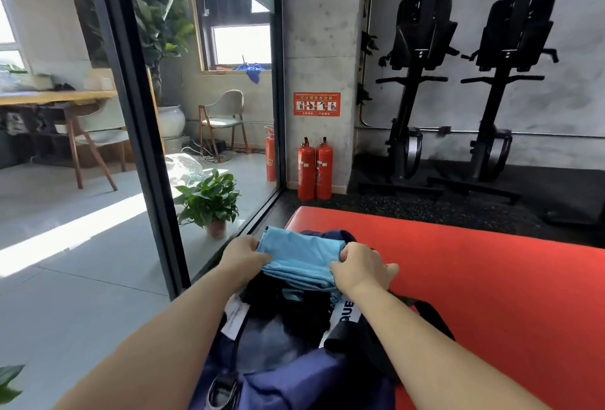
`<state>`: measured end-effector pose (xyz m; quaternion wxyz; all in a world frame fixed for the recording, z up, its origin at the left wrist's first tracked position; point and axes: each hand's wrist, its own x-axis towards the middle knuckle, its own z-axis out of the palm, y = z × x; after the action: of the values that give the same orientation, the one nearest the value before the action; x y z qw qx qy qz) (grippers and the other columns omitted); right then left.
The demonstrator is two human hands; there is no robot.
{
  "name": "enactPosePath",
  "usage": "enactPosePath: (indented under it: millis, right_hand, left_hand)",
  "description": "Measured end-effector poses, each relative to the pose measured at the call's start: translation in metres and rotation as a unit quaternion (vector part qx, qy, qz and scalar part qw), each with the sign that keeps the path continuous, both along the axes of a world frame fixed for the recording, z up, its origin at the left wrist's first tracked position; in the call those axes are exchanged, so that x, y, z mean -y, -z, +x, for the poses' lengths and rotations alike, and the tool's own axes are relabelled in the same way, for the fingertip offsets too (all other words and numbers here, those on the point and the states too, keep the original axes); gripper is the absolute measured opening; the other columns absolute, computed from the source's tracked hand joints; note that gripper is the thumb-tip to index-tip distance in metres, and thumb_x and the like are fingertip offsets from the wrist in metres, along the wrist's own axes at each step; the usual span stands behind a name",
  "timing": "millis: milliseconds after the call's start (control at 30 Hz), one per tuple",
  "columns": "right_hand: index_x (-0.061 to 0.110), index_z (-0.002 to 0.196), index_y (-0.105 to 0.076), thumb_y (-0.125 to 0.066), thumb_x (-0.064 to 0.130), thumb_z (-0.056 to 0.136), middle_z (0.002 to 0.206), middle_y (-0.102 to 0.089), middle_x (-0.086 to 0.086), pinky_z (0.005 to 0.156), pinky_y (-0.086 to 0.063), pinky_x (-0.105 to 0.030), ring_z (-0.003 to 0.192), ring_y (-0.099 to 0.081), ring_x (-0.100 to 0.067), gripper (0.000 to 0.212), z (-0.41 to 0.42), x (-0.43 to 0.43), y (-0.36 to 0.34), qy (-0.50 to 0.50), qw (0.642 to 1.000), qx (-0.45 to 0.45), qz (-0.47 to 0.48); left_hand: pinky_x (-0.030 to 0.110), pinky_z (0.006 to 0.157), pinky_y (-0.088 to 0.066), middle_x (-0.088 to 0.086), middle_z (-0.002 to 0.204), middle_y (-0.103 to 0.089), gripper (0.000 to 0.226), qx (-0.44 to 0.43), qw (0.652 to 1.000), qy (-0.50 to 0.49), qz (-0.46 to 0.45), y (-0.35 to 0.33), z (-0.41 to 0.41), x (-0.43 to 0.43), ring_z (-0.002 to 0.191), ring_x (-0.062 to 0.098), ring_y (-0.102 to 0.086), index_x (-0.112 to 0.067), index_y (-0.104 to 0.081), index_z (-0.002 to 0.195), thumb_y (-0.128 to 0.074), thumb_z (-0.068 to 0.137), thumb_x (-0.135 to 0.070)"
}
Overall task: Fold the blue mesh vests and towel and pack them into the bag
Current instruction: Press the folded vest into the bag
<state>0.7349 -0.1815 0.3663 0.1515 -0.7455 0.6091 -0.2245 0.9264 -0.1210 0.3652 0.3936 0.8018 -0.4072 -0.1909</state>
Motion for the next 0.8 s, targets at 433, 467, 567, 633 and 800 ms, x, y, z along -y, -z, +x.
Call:
enactPosePath:
  millis: [433, 467, 567, 633, 800]
  right_hand:
    - [0.029, 0.090, -0.061, -0.051, 0.032, 0.094, 0.088, -0.056, 0.009, 0.083, -0.019, -0.036, 0.108, -0.045, -0.015, 0.011, 0.009, 0.026, 0.052, -0.010, 0.995, -0.049, -0.081]
    - [0.030, 0.087, -0.060, -0.051, 0.033, 0.094, 0.089, -0.057, 0.009, 0.079, -0.017, -0.036, 0.106, -0.046, -0.016, 0.013, 0.009, 0.027, 0.053, -0.003, 0.995, -0.044, -0.086]
    - [0.030, 0.082, -0.056, -0.050, 0.031, 0.094, 0.084, -0.054, 0.008, 0.078, -0.016, -0.036, 0.103, -0.047, -0.016, 0.014, 0.009, 0.028, 0.056, 0.002, 0.992, -0.063, -0.108]
    - [0.029, 0.081, -0.052, -0.049, 0.026, 0.094, 0.074, -0.045, 0.009, 0.083, -0.018, -0.036, 0.104, -0.046, -0.016, 0.014, 0.007, 0.024, 0.053, -0.011, 0.988, -0.091, -0.124]
    - [0.024, 0.079, -0.058, -0.060, 0.037, 0.086, 0.076, -0.061, 0.006, 0.077, -0.036, -0.038, 0.088, -0.054, -0.022, 0.015, 0.003, 0.024, 0.044, -0.081, 0.956, -0.112, -0.258]
  left_hand:
    - [0.030, 0.082, -0.021, -0.008, 0.076, -0.057, 0.015, 0.164, 0.986, -0.018, 0.008, 0.049, 0.004, 0.026, 0.082, 0.019, -0.054, -0.027, -0.047, 0.093, -0.061, 0.091, -0.025]
    - [0.030, 0.080, -0.020, -0.007, 0.070, -0.055, 0.016, 0.168, 0.986, -0.015, -0.001, 0.051, 0.004, 0.026, 0.080, 0.020, -0.054, -0.029, -0.047, 0.086, -0.061, 0.091, -0.025]
    - [0.028, 0.074, -0.017, -0.007, 0.063, -0.055, 0.021, 0.200, 0.980, -0.004, -0.003, 0.056, 0.003, 0.028, 0.080, 0.022, -0.057, -0.031, -0.046, 0.077, -0.057, 0.091, -0.021]
    - [0.027, 0.076, -0.019, -0.007, 0.071, -0.060, 0.015, 0.239, 0.971, 0.012, 0.019, 0.059, 0.001, 0.030, 0.087, 0.025, -0.056, -0.029, -0.047, 0.083, -0.047, 0.092, -0.017]
    - [0.034, 0.096, -0.032, -0.001, 0.114, -0.053, 0.019, 0.423, 0.905, 0.019, -0.027, 0.046, -0.014, 0.028, 0.106, 0.025, -0.054, -0.020, -0.064, 0.100, -0.050, 0.091, -0.011]
